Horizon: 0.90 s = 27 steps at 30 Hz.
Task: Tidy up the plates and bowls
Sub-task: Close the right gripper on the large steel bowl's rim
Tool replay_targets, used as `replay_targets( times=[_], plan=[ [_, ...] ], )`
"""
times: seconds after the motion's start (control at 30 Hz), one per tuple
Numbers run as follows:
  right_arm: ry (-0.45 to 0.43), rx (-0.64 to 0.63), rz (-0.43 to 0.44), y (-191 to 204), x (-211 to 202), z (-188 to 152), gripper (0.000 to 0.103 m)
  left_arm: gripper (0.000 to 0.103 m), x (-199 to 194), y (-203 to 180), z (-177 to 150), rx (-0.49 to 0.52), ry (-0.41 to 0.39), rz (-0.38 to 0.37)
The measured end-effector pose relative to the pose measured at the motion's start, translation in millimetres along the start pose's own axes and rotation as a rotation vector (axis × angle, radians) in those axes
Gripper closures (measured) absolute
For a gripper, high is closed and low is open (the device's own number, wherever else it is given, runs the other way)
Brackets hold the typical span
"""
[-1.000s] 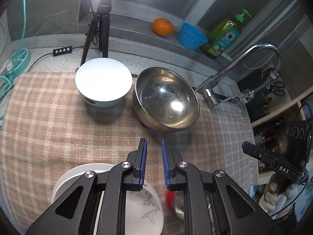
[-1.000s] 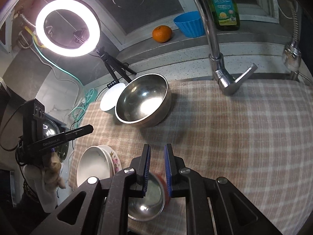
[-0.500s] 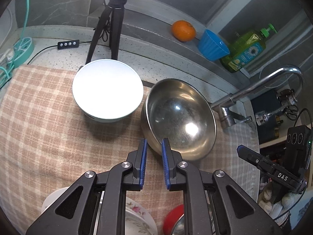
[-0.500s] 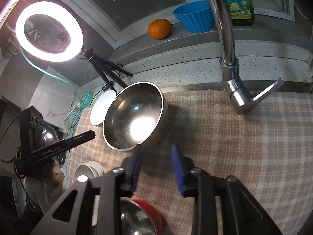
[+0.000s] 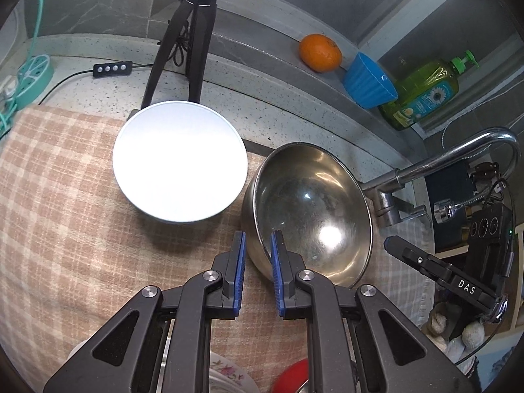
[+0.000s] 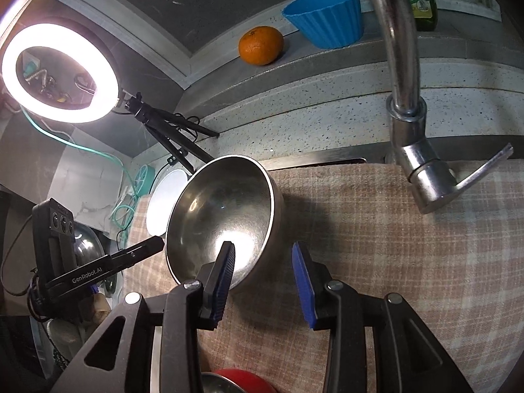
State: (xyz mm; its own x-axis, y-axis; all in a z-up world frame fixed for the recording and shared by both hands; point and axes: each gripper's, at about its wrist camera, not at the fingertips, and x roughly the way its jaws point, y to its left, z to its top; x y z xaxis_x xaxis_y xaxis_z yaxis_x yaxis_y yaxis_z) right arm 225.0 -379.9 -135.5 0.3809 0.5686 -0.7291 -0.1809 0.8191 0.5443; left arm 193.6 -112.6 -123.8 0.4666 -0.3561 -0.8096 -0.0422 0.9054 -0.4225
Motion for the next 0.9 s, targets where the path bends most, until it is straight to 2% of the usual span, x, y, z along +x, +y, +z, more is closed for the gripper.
replay_targets(
  times=[0.43, 0.6, 0.67, 0.9],
  plan=[
    [-0.005, 0.055, -0.004, -6.6, 15.3, 12.8, 0.071, 0.089, 12.5, -3.1, 6.4, 0.012, 0.008, 0.005],
    [0.011, 0.048, -0.009, -3.9, 23.6, 15.0, 0.077, 0.089, 14.9, -2.5, 8.0, 0.012, 0.009, 0.013],
    [0.022, 0.053, -0.006, -3.9, 27.1, 15.1, 0.085, 0.089, 16.9, -1.3, 8.3, 0.009, 0.013, 0.022],
    [0.036, 0.068, -0.001, -6.8, 30.2, 13.6, 0.092, 0.090, 22.2, -3.3, 9.3, 0.020, 0.014, 0.033]
  ],
)
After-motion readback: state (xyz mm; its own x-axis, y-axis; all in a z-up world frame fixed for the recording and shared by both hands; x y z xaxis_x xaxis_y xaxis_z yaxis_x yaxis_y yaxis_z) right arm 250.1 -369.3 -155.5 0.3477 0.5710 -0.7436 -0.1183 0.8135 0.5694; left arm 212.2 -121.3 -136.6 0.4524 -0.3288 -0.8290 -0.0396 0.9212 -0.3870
